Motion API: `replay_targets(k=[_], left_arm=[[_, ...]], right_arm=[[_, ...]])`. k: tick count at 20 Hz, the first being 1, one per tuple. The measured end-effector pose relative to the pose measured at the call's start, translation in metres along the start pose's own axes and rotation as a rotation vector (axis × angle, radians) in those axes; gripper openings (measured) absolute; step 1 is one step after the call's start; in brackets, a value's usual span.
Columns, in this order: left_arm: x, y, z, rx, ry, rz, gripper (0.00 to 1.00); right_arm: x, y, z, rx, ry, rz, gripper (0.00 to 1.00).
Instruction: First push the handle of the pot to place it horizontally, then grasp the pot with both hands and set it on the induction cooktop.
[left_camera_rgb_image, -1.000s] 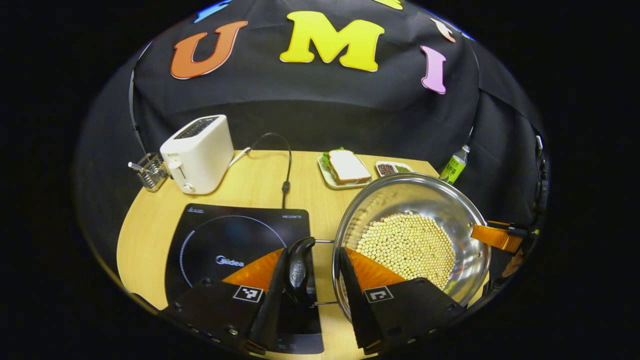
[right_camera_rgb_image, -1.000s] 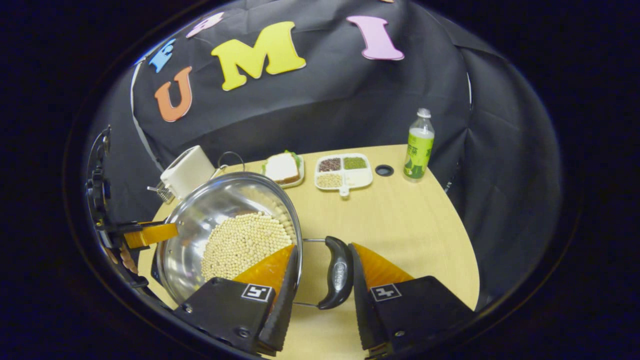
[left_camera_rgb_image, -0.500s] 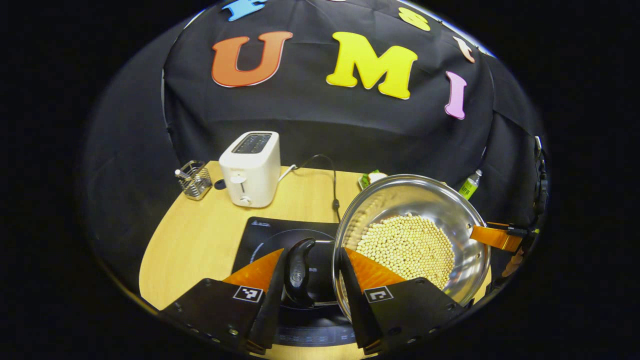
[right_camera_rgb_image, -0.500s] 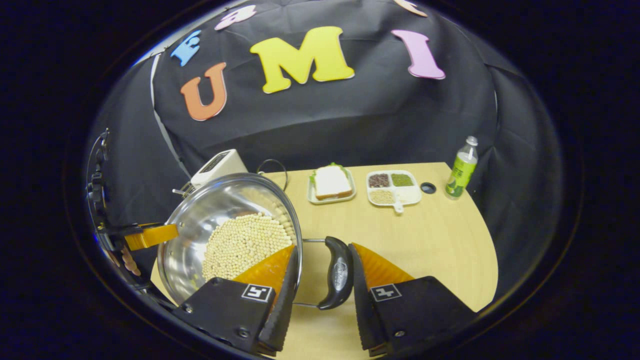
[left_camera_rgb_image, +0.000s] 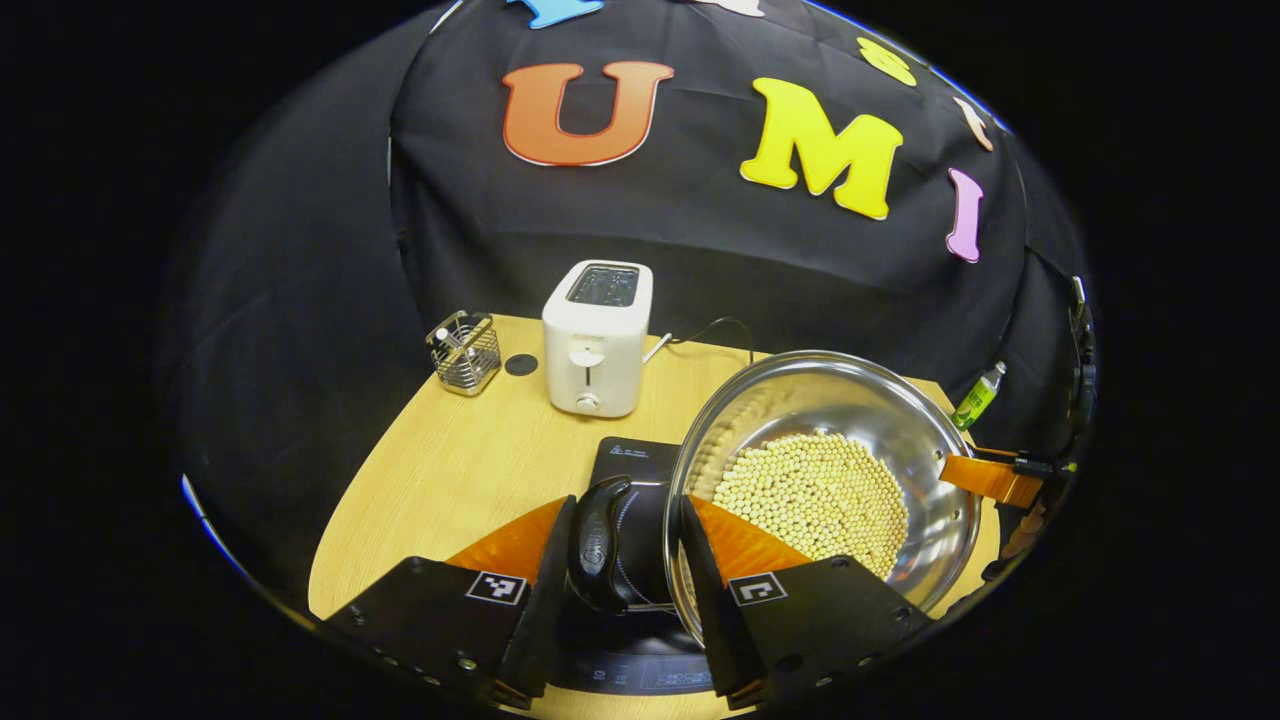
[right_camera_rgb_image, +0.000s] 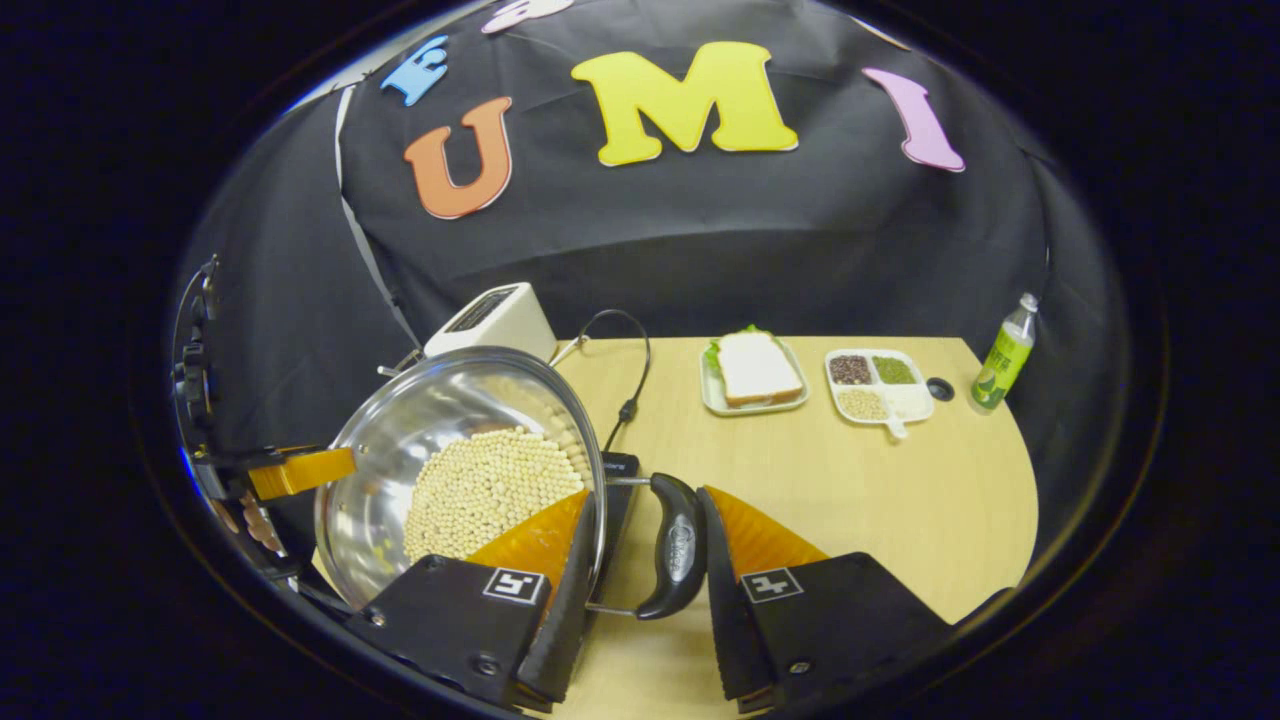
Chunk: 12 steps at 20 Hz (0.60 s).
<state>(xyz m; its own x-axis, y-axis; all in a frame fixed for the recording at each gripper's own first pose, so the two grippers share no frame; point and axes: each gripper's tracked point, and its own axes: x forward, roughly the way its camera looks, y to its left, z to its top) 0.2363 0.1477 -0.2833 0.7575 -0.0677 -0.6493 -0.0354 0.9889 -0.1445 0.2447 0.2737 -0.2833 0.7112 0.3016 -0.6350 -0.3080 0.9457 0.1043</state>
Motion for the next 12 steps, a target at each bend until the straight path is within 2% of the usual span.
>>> replay_targets(k=[6, 12], left_arm=[[0.031, 0.026, -0.026, -0.01, 0.044, 0.011, 0.59], [0.044, 0.031, -0.035, -0.018, 0.043, 0.0, 0.58]], right_arm=[[0.046, 0.013, -0.023, -0.023, 0.035, -0.001, 0.58], [0.06, 0.014, -0.032, -0.021, 0.034, -0.005, 0.57]])
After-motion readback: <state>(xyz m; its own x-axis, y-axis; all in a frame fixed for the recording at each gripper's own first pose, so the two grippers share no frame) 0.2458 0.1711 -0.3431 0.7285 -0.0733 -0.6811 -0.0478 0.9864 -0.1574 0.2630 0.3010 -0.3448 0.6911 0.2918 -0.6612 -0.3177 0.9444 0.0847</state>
